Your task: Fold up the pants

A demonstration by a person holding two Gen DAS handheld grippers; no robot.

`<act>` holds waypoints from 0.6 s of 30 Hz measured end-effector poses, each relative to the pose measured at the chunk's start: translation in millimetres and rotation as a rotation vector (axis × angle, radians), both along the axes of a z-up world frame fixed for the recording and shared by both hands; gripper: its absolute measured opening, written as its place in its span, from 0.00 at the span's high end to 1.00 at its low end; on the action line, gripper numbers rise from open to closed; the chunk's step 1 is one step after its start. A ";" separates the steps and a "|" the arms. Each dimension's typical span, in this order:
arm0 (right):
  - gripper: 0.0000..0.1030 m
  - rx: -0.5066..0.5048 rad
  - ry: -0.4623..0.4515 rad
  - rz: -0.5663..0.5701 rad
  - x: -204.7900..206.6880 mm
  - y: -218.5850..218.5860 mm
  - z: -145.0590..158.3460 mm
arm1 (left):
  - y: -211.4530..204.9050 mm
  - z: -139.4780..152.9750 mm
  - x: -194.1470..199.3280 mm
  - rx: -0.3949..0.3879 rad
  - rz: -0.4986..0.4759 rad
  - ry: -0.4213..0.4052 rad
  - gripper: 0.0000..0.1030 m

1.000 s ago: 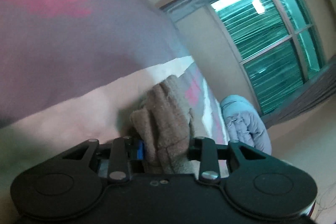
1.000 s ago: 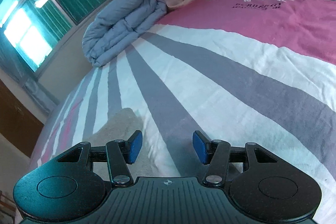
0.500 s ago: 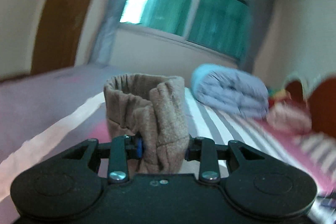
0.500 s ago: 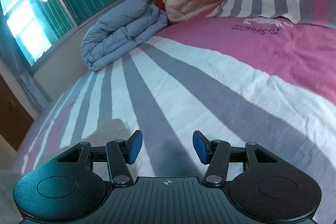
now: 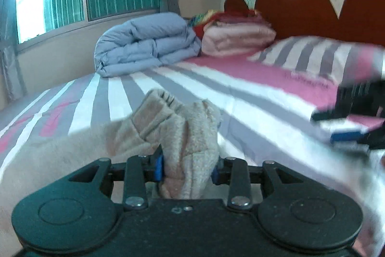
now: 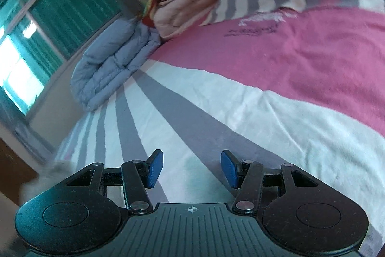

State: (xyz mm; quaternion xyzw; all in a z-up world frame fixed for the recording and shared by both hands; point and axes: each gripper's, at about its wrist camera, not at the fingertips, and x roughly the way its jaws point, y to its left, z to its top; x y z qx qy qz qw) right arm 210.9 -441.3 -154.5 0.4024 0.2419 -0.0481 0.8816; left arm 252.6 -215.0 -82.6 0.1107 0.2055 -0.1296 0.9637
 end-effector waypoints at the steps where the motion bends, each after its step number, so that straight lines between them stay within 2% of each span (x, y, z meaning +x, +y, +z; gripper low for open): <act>1: 0.48 0.028 -0.009 -0.009 -2.3 -4.3 -1.2 | -1.3 -3.6 -2.9 0.002 0.004 -0.007 0.69; 2: 0.48 0.053 -0.019 -0.017 -4.9 -8.4 -2.2 | -1.2 -5.8 -6.2 -0.011 -0.012 -0.011 0.60; 4: 0.48 0.097 -0.032 -0.026 -7.9 -14.1 -3.7 | -0.9 -2.3 -16.6 -0.030 -0.106 -0.003 0.22; 5: 0.48 0.114 -0.036 -0.026 -8.4 -15.1 -4.1 | -4.7 0.3 -19.0 -0.024 -0.138 -0.015 0.23; 8: 0.44 0.141 -0.048 -0.040 -10.6 -17.9 -3.8 | 0.0 6.8 -26.3 -0.038 -0.128 -0.015 0.35; 12: 0.44 0.142 -0.098 -0.004 -14.8 -13.2 3.3 | 37.2 27.4 -42.8 -0.059 -0.076 -0.079 0.34; 15: 0.44 0.136 -0.191 0.104 -17.7 3.3 15.4 | 89.9 41.2 -58.6 -0.060 0.020 -0.125 0.29; 16: 0.44 0.151 -0.232 0.175 -17.2 11.1 19.9 | 114.6 43.8 -63.6 -0.070 0.064 -0.129 0.23; 18: 0.44 0.160 -0.289 0.324 -15.1 34.1 29.9 | 162.1 46.3 -72.6 -0.082 0.172 -0.144 0.21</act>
